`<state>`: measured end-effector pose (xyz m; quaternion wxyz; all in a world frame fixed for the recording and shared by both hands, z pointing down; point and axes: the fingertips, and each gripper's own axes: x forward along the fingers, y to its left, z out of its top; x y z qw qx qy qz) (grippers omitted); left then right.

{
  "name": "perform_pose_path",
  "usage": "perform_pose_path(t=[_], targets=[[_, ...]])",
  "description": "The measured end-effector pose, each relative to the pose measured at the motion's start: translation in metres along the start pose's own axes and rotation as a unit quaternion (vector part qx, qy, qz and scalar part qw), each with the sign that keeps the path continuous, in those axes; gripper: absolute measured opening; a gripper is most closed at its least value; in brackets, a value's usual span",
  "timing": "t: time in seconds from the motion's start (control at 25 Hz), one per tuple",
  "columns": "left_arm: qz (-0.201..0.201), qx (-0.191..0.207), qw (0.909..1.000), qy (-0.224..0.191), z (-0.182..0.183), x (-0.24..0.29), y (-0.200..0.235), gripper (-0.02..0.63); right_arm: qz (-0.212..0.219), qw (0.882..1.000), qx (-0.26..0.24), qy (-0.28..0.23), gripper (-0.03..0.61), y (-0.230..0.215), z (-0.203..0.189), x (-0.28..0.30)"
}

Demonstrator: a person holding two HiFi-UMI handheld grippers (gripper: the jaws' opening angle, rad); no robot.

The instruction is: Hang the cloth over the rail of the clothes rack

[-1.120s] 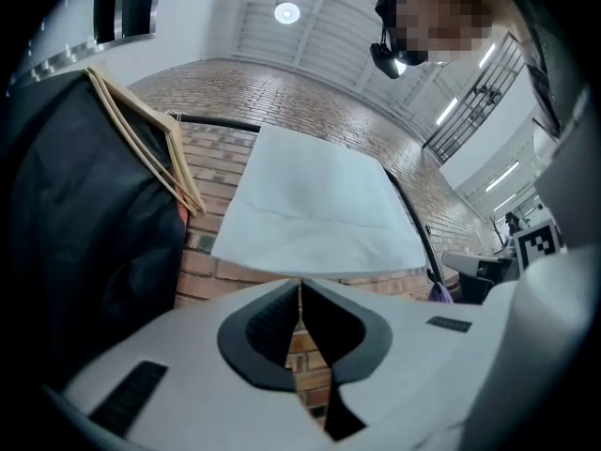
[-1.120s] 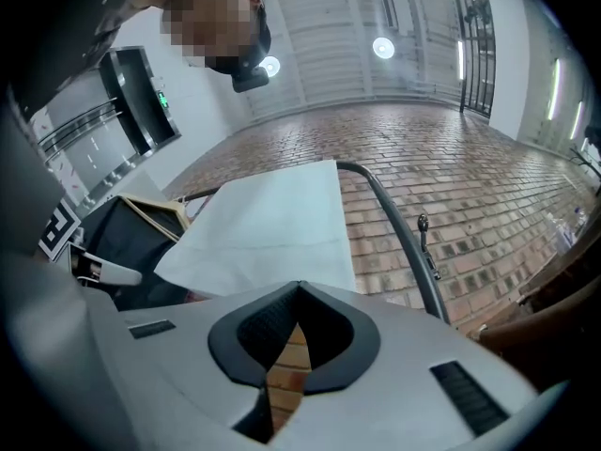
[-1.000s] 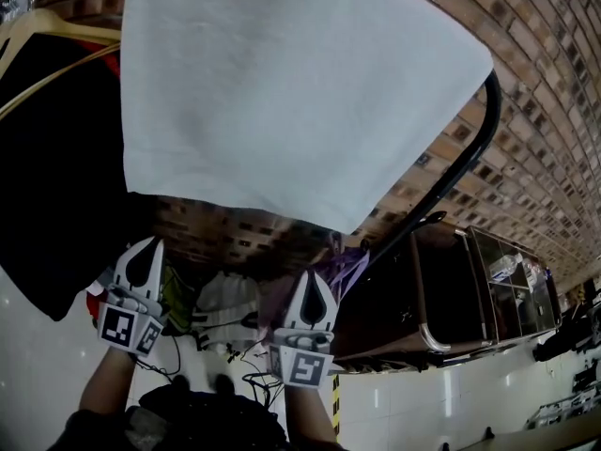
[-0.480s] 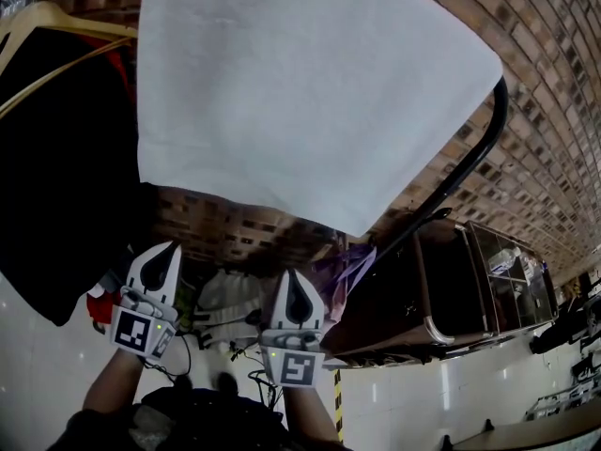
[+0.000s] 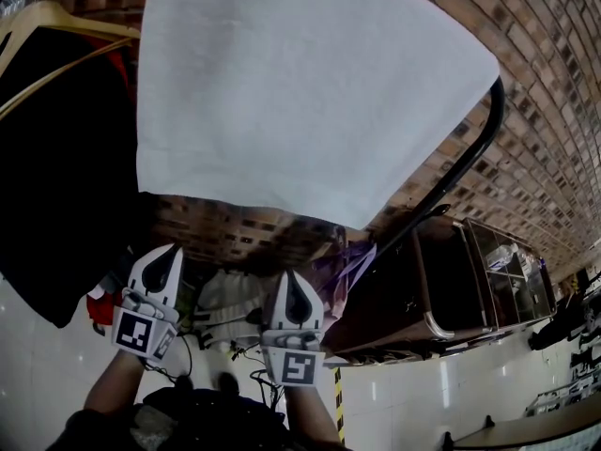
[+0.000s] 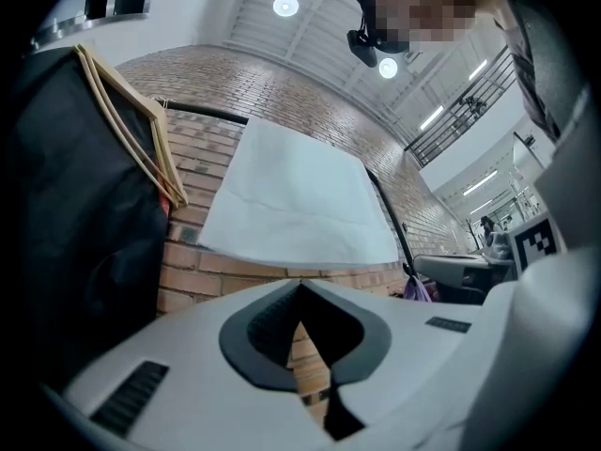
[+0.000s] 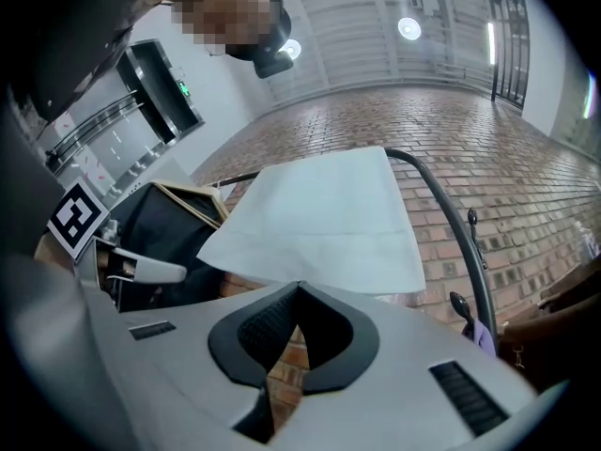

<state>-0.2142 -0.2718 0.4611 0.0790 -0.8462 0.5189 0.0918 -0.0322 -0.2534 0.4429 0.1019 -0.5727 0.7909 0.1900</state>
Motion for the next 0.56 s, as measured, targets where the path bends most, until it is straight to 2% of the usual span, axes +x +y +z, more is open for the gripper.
perform_pose_path(t=[0.56], targets=[[0.011, -0.012, 0.9999, 0.005, 0.006, -0.011, 0.001, 0.02, -0.02, 1.0, -0.009, 0.008, 0.034, -0.01, 0.004, -0.013]])
